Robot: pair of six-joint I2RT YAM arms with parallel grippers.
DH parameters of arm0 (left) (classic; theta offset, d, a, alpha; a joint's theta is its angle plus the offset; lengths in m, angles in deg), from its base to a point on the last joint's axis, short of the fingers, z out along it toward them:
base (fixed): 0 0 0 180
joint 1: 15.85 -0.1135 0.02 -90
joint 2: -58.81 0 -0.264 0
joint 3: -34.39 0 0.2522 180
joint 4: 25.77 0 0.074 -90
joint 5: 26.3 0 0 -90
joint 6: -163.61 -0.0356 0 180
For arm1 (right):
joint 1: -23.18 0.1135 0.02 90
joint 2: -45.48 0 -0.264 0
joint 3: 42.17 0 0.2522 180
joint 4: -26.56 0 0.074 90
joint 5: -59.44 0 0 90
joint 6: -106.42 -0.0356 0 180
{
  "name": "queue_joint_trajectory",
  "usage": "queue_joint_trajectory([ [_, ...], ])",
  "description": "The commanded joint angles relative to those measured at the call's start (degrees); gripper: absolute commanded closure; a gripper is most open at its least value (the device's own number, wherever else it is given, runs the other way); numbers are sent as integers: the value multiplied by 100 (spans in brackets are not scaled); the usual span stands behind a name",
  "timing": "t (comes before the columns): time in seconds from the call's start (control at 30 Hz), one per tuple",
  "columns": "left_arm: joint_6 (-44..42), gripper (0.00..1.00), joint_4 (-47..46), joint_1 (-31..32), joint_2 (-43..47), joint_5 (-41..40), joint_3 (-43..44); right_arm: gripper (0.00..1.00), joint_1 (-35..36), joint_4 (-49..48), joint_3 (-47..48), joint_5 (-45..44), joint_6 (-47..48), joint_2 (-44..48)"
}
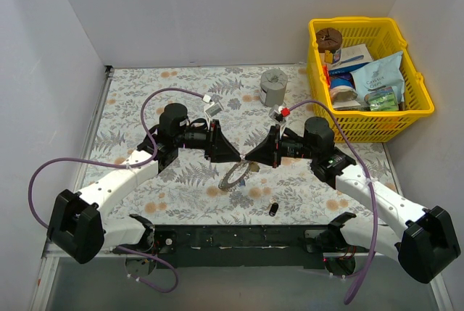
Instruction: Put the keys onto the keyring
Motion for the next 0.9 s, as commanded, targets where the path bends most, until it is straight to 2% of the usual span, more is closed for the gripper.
queue_joint_trajectory([
  [0.0, 2, 65, -45, -11, -29, -106, 193, 99, -18, -515, 37, 30, -78, 174],
  [0.27, -94, 64, -272, -2, 50, -388, 27, 99, -18, -576, 1, 74, -52, 244],
  [0.5, -156, 63, -659, -2, 76, -177, -114, 99, -18, -620, 10, 136, -60, 288],
  [0.87, -182, 64, -704, 68, -20, 34, -167, 99, -18, -699, 28, 101, -113, 314],
])
